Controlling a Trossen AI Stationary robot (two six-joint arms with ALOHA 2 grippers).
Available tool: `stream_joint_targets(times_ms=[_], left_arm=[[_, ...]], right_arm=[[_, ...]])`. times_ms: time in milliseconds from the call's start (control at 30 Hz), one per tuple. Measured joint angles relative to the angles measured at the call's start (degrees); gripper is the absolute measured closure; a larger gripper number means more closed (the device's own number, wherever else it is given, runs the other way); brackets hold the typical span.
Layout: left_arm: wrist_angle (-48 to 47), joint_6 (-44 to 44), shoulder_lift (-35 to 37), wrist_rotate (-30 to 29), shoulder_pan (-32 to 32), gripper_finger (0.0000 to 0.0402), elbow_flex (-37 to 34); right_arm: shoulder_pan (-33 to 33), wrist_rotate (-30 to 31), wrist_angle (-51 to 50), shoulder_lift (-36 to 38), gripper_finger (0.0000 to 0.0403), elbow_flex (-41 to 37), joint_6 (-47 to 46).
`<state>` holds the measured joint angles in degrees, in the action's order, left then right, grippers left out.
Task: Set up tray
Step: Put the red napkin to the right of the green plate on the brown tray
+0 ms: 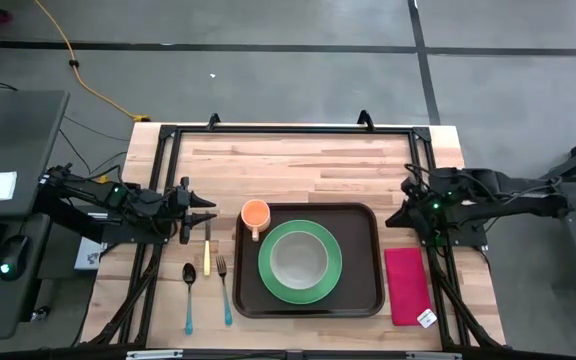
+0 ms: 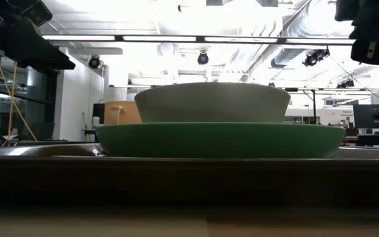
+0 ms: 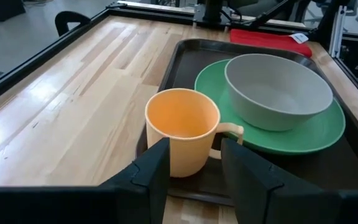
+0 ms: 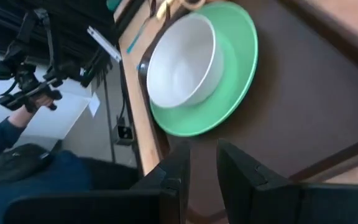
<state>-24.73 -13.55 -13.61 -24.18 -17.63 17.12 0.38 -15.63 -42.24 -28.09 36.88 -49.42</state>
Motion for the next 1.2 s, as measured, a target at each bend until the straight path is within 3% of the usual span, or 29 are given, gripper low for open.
stream_joint_targets(times_ms=[533, 833, 1200], left_arm=[[-1.25, -0.52, 0.00, 0.06, -0.01, 0.0229, 0.00], [-2.40, -0.52, 0.00, 0.07, -0.01, 0.0229, 0.00], [-2.47, -0.50, 0.00, 0.04, 0.00, 0.0229, 0.00]], right_arm=[[0.88, -8.40, -3.70, -1.21, 0.0345, -0.04, -13.61], [8.56, -6.66, -5.43, -1.42, 0.0345, -0.04, -26.83], [19.70, -4.17, -4.97, -7.38, 0.0345, -0.07, -40.75]])
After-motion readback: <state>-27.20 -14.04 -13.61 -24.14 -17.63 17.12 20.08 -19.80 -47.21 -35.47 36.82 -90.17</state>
